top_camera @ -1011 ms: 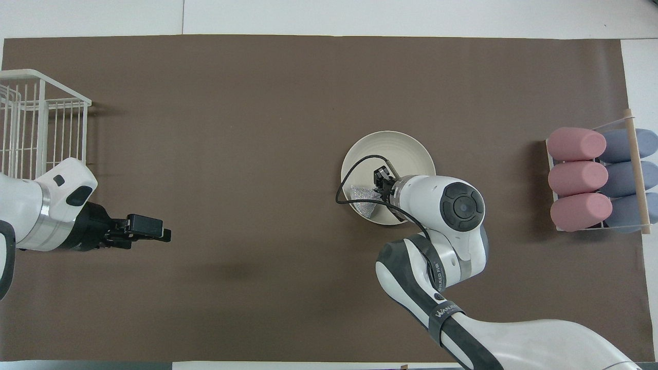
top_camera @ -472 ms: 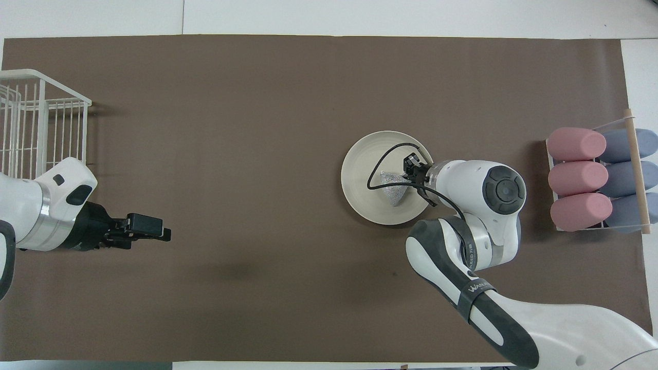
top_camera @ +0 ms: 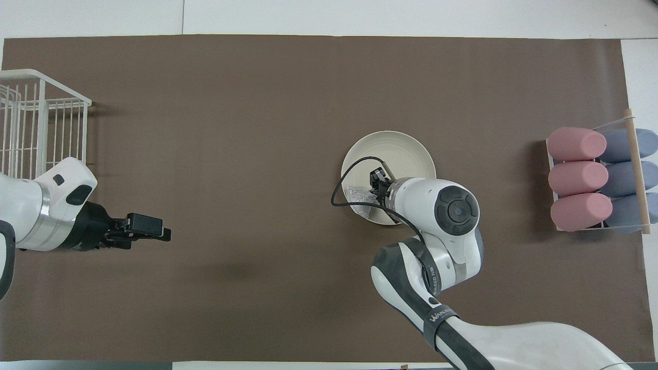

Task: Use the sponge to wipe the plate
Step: 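Rub the sponge over the plate surface with the right gripper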

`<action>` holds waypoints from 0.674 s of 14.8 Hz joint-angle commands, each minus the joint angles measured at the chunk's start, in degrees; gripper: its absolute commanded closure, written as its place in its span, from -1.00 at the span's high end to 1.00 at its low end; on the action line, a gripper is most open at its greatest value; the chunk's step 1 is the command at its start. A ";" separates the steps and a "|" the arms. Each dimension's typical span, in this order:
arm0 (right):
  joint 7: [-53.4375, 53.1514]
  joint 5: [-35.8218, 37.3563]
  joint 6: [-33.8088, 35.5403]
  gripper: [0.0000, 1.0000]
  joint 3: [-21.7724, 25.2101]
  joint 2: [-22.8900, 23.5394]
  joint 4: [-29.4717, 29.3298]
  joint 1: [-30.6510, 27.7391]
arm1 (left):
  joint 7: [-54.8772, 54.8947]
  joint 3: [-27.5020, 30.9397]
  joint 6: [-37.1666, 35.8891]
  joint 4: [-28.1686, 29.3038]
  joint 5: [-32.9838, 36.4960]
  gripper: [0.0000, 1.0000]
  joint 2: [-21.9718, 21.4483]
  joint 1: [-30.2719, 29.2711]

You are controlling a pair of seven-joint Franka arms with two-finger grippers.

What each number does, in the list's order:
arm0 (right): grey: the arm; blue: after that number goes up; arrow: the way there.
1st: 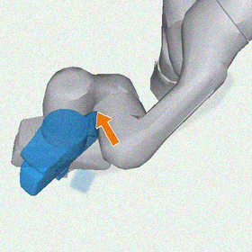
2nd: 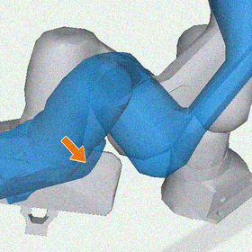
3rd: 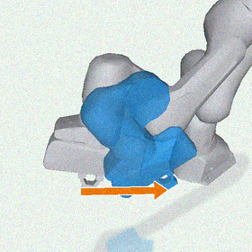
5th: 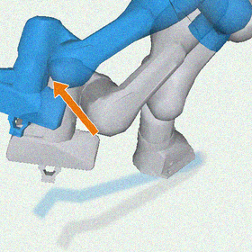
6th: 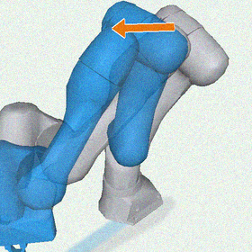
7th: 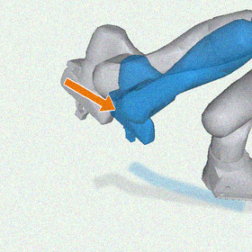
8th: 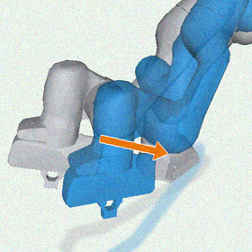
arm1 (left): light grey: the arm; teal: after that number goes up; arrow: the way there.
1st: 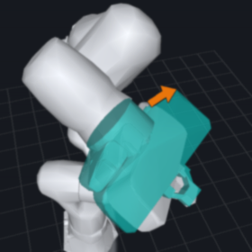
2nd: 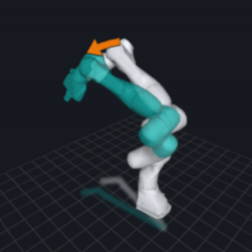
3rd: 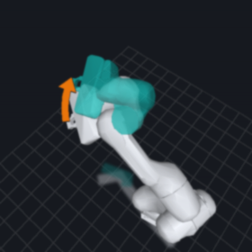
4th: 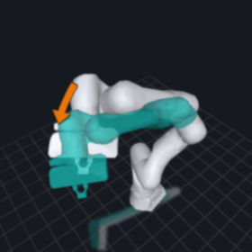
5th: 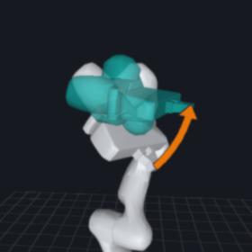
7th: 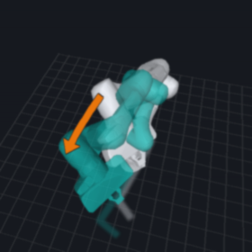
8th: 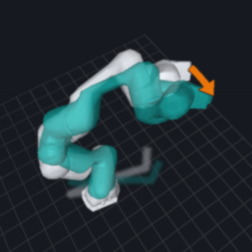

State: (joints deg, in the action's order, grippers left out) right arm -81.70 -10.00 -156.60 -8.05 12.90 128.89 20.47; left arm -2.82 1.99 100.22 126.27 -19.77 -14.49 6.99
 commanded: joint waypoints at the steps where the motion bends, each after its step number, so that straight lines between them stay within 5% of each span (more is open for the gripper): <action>1: -1.10 -0.37 -2.31 -1.00 -0.30 2.04 0.57 -0.17 | -0.78 -0.41 -0.47 -0.76 1.14 1.00 0.07 -0.66; 5: -1.62 -0.37 1.36 -1.00 -0.21 1.78 -3.10 -0.61 | -0.87 -0.41 -0.38 -0.76 1.14 1.00 0.07 -0.66; 10: -12.84 -0.28 23.50 -1.00 -0.21 4.14 -23.12 0.00 | -1.40 -0.59 -0.21 -0.76 1.05 1.00 0.07 -0.66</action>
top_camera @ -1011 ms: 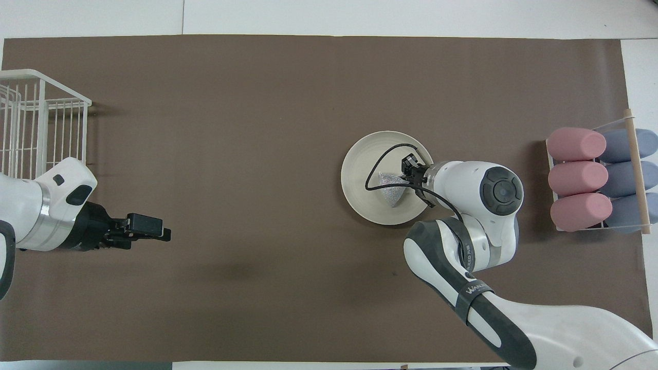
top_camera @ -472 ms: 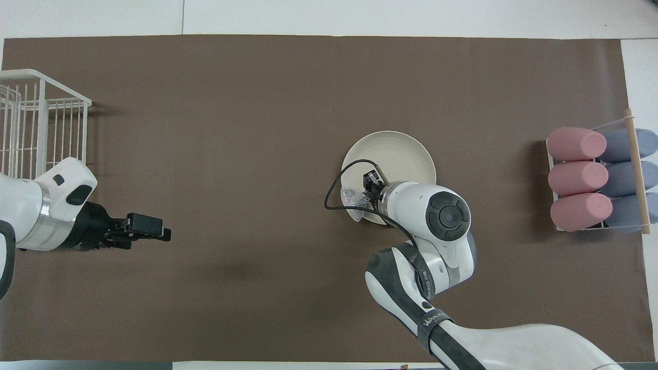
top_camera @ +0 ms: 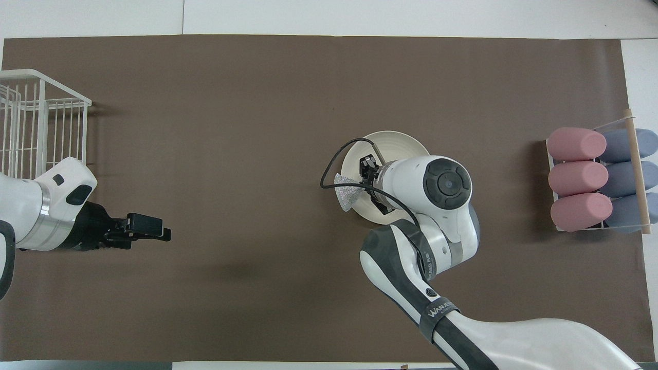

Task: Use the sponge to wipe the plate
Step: 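Rub the sponge over the plate surface with the right gripper, then bring the sponge to the left gripper with the right gripper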

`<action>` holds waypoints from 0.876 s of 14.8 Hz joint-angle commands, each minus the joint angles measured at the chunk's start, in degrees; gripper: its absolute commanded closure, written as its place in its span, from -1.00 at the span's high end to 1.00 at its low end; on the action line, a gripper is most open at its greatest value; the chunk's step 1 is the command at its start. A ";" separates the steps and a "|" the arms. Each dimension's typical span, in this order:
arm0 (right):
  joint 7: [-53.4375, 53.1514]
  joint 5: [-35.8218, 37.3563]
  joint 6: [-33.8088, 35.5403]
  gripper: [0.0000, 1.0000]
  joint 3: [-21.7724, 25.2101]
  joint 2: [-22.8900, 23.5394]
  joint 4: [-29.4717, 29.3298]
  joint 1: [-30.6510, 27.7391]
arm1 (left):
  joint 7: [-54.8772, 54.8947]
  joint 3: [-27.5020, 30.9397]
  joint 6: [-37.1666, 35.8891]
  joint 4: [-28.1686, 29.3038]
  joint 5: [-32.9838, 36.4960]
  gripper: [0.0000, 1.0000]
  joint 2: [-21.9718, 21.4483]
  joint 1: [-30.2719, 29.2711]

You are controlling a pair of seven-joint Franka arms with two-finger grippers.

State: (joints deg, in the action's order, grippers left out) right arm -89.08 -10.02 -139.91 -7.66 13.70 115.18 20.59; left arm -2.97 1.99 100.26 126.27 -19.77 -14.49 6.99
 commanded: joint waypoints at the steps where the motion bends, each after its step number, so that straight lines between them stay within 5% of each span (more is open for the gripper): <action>1: -9.58 -0.26 9.46 -1.00 -0.86 3.53 -12.32 0.59 | -1.42 -0.67 -0.15 -0.93 0.96 1.00 0.16 -0.66; 3: -16.18 -0.18 14.12 -1.00 -0.86 3.61 -17.51 4.18 | -1.86 -0.58 -0.41 -1.11 -2.27 1.00 0.16 -0.75; 5: -22.34 0.43 17.03 -1.00 -0.86 3.44 -20.51 6.47 | -1.95 -0.32 -0.50 -1.02 -12.70 1.00 0.16 -1.01; 13: -35.20 6.33 19.68 -1.00 -0.77 3.62 -24.48 13.34 | 7.26 -0.32 3.80 6.08 -41.20 1.00 0.33 -3.30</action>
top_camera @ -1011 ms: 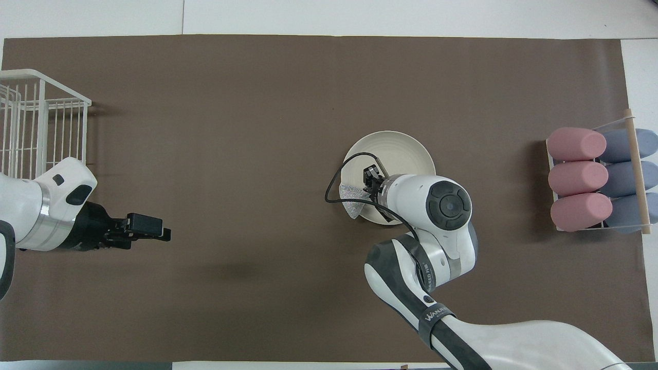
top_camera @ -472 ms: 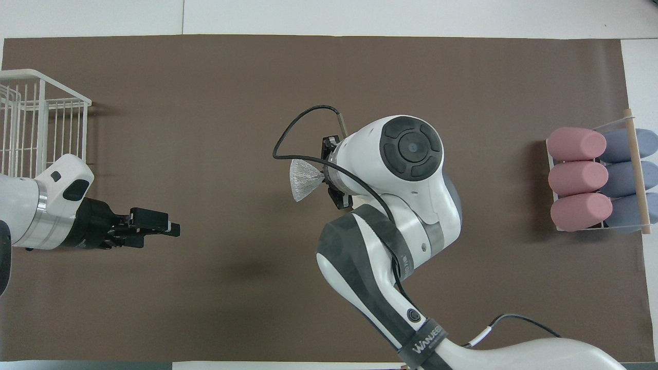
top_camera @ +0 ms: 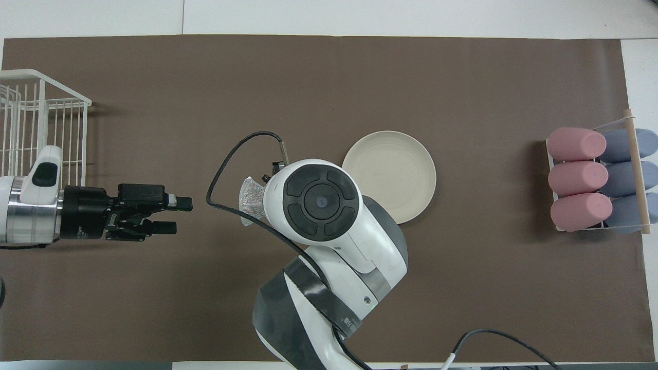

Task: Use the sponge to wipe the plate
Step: 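Bring the sponge to the left gripper with the right gripper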

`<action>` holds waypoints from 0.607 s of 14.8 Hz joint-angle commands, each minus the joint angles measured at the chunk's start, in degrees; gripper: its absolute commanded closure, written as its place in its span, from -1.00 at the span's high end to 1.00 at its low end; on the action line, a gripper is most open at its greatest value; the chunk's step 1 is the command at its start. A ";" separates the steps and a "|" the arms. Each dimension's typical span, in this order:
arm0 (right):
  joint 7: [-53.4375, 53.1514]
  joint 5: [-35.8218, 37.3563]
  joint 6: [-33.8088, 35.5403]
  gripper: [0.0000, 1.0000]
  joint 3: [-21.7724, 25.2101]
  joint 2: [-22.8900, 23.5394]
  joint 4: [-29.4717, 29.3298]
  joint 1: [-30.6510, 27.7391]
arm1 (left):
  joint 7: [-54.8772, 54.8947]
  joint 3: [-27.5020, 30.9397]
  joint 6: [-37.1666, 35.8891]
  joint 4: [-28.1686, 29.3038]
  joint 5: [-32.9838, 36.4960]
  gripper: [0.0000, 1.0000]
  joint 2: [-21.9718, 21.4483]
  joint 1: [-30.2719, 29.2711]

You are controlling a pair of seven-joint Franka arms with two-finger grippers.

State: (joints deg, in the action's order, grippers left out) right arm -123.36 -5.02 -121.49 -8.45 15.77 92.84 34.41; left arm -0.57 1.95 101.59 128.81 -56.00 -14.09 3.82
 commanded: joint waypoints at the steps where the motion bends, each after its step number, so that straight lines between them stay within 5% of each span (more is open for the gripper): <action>1: -0.92 1.41 1.25 -1.00 0.01 1.54 -2.23 -0.74 | 6.97 -0.28 2.65 4.08 -7.95 1.00 0.63 -0.13; 3: -1.10 1.33 1.95 -1.00 0.10 1.45 -2.40 -0.40 | 10.58 -0.80 5.35 4.43 -12.01 1.00 1.77 0.83; 5: -1.36 2.81 4.41 -1.00 0.10 1.37 -3.54 -0.13 | 10.77 -0.81 14.56 5.31 -13.42 1.00 2.39 8.45; 9: -3.56 4.31 5.12 -1.00 0.10 1.28 -3.81 2.15 | 11.99 -0.81 14.95 4.70 -17.20 1.00 4.68 9.36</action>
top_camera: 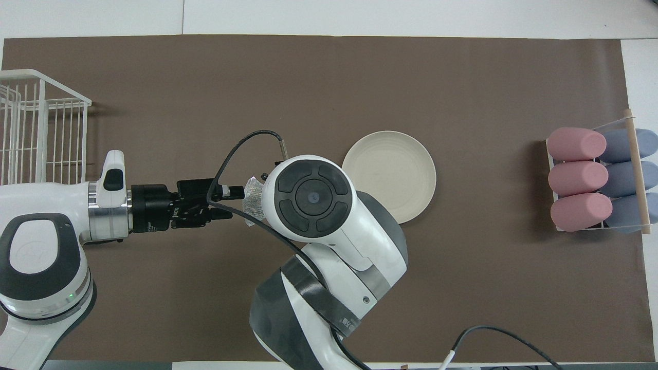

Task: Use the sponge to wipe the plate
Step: 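Bring the sponge to the left gripper with the right gripper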

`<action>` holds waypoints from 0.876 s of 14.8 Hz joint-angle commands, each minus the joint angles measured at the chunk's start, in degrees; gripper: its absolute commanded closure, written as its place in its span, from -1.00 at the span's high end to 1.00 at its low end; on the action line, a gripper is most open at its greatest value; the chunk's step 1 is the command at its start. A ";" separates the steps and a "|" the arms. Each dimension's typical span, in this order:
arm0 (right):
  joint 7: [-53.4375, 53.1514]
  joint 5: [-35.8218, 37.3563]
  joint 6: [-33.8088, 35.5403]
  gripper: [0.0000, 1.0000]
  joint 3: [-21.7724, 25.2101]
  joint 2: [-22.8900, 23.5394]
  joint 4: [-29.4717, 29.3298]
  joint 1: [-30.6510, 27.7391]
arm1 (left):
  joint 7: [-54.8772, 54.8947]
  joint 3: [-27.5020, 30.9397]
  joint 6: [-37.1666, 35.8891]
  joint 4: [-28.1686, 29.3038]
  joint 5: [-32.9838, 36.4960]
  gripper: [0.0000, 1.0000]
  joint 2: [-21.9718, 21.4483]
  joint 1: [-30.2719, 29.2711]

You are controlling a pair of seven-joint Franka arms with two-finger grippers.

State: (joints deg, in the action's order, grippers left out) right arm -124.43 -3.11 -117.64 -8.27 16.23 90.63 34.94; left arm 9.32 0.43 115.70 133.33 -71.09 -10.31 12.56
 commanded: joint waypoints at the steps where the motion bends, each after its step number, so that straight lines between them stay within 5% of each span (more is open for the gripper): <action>1: -2.49 3.01 1.36 -1.00 -0.08 0.82 -1.51 1.62 | 2.36 0.72 0.76 0.26 -2.73 1.00 0.91 0.79; 3: -2.49 3.11 1.36 -1.00 -0.08 0.91 -1.60 1.36 | 2.80 0.72 -0.20 0.26 -2.74 0.87 0.99 0.71; 4: -2.40 3.11 1.27 -1.00 -0.08 0.91 -1.60 1.27 | 2.72 0.72 -0.73 0.18 -2.74 0.47 1.00 0.71; 6: -2.40 3.11 1.18 -1.00 -0.08 0.91 -1.51 0.92 | 2.72 0.89 -2.75 -0.17 -2.65 -0.68 1.00 0.45; 7: -2.31 3.19 1.18 -1.00 -0.08 0.91 -1.60 0.83 | 2.63 0.89 -3.19 -0.26 -2.65 -1.00 1.08 0.18; 13: -2.05 3.20 0.57 -1.00 -0.08 1.00 -1.16 0.75 | 2.54 0.80 -3.55 -0.26 -2.65 -1.00 1.00 0.71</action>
State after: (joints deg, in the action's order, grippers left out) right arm -125.72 -1.22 -117.23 -7.81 16.45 90.49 36.29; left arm 11.04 0.65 113.08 133.09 -72.85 -9.30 12.64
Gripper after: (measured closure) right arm 0.894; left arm 0.921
